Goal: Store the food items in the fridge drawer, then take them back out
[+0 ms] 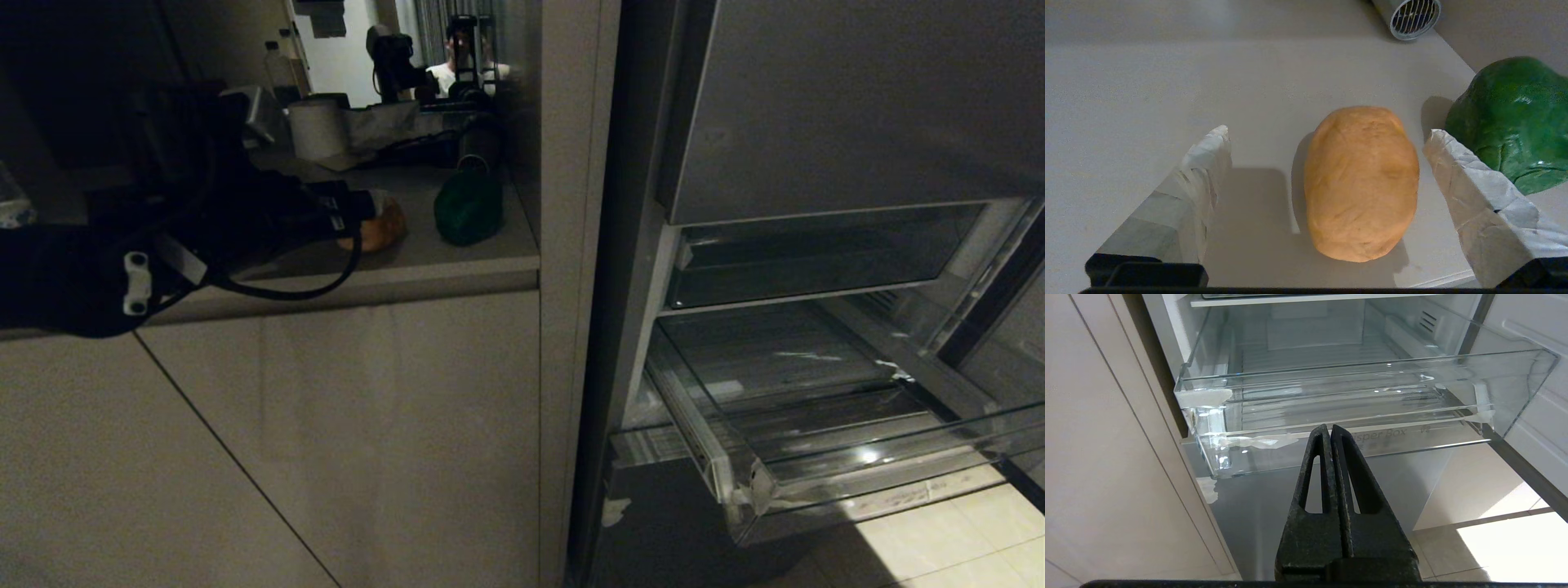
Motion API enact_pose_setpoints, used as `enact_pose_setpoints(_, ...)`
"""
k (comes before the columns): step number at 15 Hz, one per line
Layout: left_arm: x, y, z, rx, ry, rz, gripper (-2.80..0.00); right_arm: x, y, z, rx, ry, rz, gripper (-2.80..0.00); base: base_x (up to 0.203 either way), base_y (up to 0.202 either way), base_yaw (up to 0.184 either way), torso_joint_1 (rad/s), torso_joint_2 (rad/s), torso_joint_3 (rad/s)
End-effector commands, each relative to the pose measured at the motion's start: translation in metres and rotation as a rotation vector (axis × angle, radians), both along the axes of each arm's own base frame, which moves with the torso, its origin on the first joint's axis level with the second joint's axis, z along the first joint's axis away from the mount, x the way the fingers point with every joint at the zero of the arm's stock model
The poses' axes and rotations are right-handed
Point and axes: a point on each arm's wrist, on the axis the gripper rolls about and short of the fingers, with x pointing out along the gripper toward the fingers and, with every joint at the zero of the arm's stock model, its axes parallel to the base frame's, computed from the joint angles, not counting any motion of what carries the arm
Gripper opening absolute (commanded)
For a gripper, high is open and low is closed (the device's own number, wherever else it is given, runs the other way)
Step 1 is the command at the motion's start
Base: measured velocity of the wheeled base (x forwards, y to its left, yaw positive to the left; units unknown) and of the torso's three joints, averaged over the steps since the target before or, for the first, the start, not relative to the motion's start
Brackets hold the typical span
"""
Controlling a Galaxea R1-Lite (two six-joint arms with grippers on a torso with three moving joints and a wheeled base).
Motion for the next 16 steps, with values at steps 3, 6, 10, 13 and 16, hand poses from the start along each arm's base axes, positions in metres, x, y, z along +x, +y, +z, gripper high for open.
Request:
enact_pose_setpoints(3, 0.001, 0.000, -0.007, 0.002, 0.020, 0.001, 0.00, 0.003, 0.000, -0.009, 0.002, 0.032, 0.000, -2.80, 0.000, 0.000, 0.000, 0.000, 0.00, 0.000)
enact_pose_setpoints(6, 0.004, -0.001, -0.011, -0.001, -0.002, -0.002, 0.00, 0.003, 0.000, -0.008, 0.002, 0.031, 0.000, -2.80, 0.000, 0.000, 0.000, 0.000, 0.00, 0.000)
enact_pose_setpoints(10, 0.009, -0.005, -0.020, 0.001, 0.002, -0.012, 0.00, 0.003, 0.000, -0.008, 0.002, 0.031, 0.000, -2.80, 0.000, 0.000, 0.000, 0.000, 0.00, 0.000)
enact_pose_setpoints(13, 0.009, -0.011, -0.021, 0.003, 0.004, -0.026, 0.00, 0.003, 0.000, -0.008, 0.002, 0.031, 0.000, -2.80, 0.000, 0.000, 0.000, 0.000, 0.00, 0.000)
enact_pose_setpoints(16, 0.014, -0.012, -0.025, 0.003, 0.010, -0.024, 0.00, 0.003, 0.000, -0.008, 0.002, 0.031, 0.000, -2.80, 0.000, 0.000, 0.000, 0.000, 0.00, 0.000)
